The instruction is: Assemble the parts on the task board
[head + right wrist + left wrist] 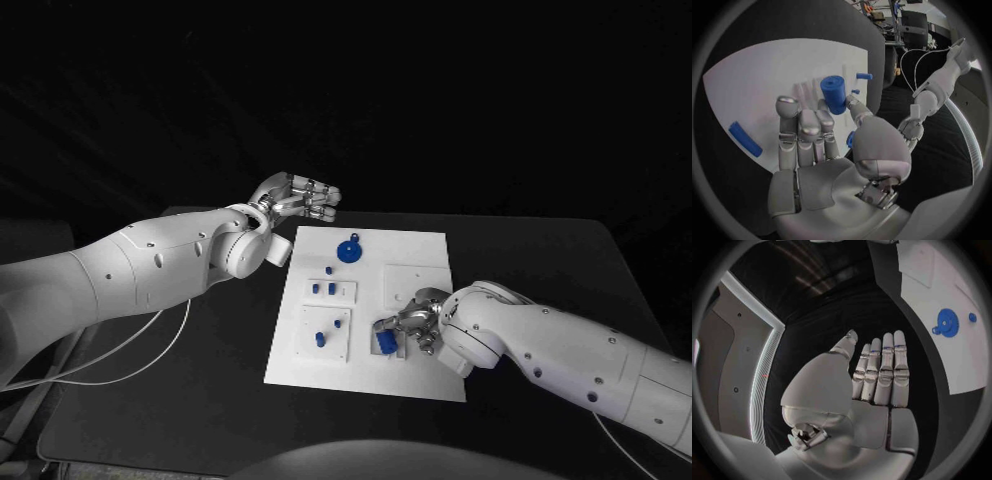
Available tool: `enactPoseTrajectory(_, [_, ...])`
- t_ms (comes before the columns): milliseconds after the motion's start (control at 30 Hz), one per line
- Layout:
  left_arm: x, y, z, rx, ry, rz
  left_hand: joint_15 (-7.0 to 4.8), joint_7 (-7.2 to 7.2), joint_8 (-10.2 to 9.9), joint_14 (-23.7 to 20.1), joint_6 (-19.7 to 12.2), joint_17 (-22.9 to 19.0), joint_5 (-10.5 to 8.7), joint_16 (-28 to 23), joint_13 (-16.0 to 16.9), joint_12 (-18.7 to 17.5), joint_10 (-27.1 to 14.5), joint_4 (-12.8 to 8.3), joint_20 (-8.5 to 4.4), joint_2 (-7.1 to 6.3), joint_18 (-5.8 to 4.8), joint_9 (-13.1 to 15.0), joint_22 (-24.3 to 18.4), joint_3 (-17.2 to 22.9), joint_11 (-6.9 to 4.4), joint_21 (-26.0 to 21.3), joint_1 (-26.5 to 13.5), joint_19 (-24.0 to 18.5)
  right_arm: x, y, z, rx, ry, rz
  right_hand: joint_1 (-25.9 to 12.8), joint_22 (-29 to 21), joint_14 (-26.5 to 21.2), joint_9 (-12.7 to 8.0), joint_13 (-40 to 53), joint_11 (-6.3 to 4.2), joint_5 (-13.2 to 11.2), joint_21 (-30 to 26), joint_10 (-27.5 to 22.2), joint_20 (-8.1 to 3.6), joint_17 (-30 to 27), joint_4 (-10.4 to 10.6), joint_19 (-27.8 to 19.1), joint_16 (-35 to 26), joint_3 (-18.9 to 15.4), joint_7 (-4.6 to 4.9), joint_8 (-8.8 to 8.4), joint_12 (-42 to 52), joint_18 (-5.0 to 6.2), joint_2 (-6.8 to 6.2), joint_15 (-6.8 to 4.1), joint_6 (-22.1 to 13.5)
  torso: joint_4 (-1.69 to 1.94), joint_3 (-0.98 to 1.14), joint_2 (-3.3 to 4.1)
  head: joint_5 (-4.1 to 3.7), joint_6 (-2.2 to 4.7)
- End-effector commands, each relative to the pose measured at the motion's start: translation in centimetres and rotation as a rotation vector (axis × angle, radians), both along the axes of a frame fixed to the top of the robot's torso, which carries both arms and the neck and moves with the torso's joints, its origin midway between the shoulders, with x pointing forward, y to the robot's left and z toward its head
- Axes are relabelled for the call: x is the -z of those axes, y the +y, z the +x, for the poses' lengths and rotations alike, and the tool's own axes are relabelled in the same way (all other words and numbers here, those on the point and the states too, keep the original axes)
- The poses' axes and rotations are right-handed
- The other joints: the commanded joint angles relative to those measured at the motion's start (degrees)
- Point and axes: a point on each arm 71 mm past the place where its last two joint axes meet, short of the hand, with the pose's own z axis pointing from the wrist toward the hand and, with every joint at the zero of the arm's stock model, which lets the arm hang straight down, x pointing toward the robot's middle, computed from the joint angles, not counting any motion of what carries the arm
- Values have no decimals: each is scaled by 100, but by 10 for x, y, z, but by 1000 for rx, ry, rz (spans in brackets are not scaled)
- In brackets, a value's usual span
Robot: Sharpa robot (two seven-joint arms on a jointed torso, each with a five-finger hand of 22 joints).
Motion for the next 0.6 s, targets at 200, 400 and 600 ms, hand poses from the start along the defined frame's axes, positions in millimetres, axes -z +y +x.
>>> enactPoseTrajectory(200, [-1,-2,0,12,-1,-13,26,-21,-14,7,-19,5,10,4,-2,-26,13,5,15,69,-26,-2,-5,-35,8,-28,7,42,6,1,-3,-31,8,-29,-200,8,-3,43,-34,-8,-1035,3,-4,-34,26,967,273,2,281,10,-31,-46,29,-615,-29,59,1,1,1,3,-6])
enactPoseTrajectory(400, [-1,-1,0,12,2,-12,28,-21,-15,2,-24,5,6,3,-2,-25,9,13,18,70,-27,-2,-11,-44,10,-31,7,42,6,3,-4,-34,7,-22,-36,5,-2,17,-21,-27,-1051,-21,0,-69,72,1449,274,-26,104,2,-25,-79,3,-782,-52,57,3,2,3,3,-9])
enactPoseTrajectory(600, [-1,0,0,12,5,-12,28,-21,-15,2,-24,5,6,3,-2,-25,9,13,18,70,-27,-2,-11,-44,10,-31,7,42,4,2,-5,-32,-4,-18,-29,8,2,13,-17,-20,-1048,-21,5,-69,79,1475,276,-39,69,4,-27,-86,4,-791,-52,65,0,0,2,6,-15])
